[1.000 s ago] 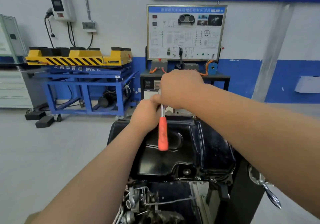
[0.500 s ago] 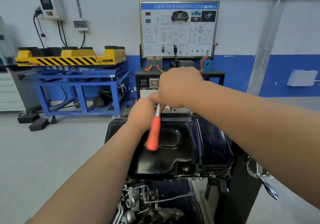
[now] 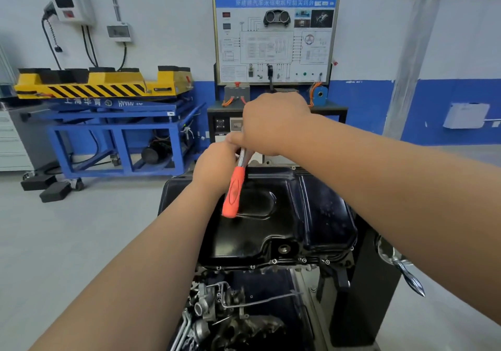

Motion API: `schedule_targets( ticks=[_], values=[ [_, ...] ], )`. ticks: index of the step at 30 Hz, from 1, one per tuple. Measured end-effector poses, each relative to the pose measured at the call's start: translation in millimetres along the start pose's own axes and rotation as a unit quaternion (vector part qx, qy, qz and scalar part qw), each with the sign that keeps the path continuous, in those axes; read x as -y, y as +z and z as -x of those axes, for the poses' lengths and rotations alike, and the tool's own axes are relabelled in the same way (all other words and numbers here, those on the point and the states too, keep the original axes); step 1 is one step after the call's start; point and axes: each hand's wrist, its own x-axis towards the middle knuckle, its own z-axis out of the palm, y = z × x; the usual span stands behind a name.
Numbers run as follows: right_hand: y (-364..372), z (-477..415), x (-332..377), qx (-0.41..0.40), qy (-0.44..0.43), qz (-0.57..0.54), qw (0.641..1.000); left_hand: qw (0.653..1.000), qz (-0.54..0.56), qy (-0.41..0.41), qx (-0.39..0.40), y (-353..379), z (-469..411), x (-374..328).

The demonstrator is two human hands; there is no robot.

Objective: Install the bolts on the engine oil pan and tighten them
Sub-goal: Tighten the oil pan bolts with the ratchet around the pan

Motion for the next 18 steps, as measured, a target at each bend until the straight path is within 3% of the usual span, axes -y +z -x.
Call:
schedule_targets(
  ticks=[3, 8, 11, 15, 18],
  values=[
    [0.3, 0.5, -1.8, -0.031, -0.036, 0.022, 0.999, 0.996, 0.069, 0.040, -0.035, 0.0, 2.4, 1.5],
    [-4.9, -1.9, -15.7, -0.057, -0.122, 0.050, 0.990, 0.997, 0.055, 0.039, -0.026, 1.2, 1.1, -1.6],
    [-3.0, -0.9, -14.2, -0.067, -0.087, 0.054, 0.992, 0.997, 0.078, 0.019, -0.009, 1.1, -1.6, 1.3],
    [-1.6, -2.0, -13.1, 0.000, -0.010, -0.021, 1.000, 0.999, -0.009, 0.006, 0.044, 3.0, -6.0, 2.2],
    [-6.0, -6.2, -15.6, -0.010, -0.048, 0.003, 0.999, 1.000, 0.017, 0.009, 0.024, 4.2, -5.0, 2.5]
  ],
)
